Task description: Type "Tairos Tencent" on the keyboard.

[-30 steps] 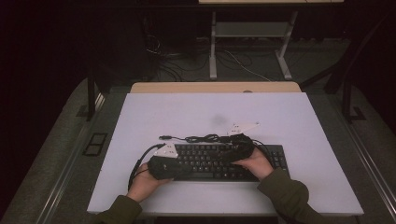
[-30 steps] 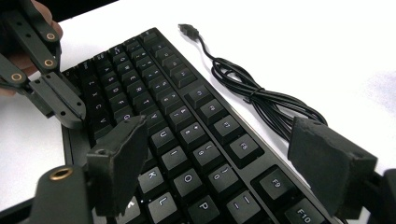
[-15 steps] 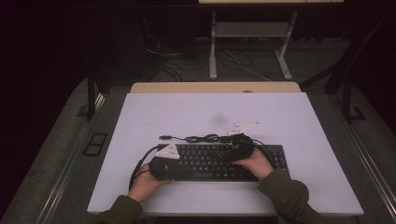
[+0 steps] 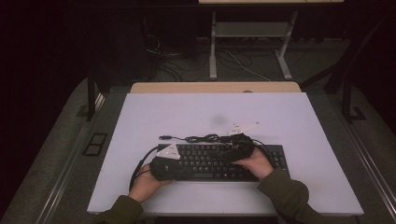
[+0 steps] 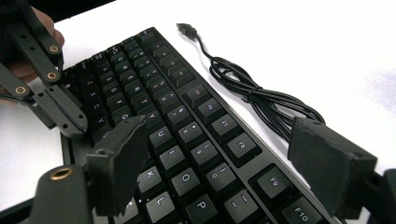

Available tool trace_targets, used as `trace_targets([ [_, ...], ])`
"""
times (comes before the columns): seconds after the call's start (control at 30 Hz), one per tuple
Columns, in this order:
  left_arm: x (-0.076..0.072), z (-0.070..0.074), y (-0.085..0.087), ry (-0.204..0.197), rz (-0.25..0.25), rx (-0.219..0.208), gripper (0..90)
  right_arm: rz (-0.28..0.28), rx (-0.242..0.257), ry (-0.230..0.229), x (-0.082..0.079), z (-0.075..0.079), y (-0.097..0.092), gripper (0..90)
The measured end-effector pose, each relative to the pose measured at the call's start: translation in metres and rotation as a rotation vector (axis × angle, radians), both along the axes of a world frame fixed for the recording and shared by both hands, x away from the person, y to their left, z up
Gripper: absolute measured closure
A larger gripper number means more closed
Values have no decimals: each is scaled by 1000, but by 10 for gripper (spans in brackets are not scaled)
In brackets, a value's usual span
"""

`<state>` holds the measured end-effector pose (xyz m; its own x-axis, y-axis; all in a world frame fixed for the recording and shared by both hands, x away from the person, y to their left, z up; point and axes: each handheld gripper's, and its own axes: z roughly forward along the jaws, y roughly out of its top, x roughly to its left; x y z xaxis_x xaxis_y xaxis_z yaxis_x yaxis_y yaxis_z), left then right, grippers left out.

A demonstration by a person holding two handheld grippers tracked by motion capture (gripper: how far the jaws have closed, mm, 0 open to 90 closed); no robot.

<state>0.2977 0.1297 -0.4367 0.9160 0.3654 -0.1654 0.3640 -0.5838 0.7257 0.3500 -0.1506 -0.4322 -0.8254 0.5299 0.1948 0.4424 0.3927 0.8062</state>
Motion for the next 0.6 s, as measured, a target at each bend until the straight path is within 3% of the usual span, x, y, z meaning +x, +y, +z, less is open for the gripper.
trace_targets([
  [0.53, 1, 5, 3, -8, 29, -34, 889, 0, 1, -1, 0, 1, 0, 201],
  [0.6, 2, 5, 4, -4, 43, -40, 842, 0, 1, 2, 0, 1, 0, 207],
])
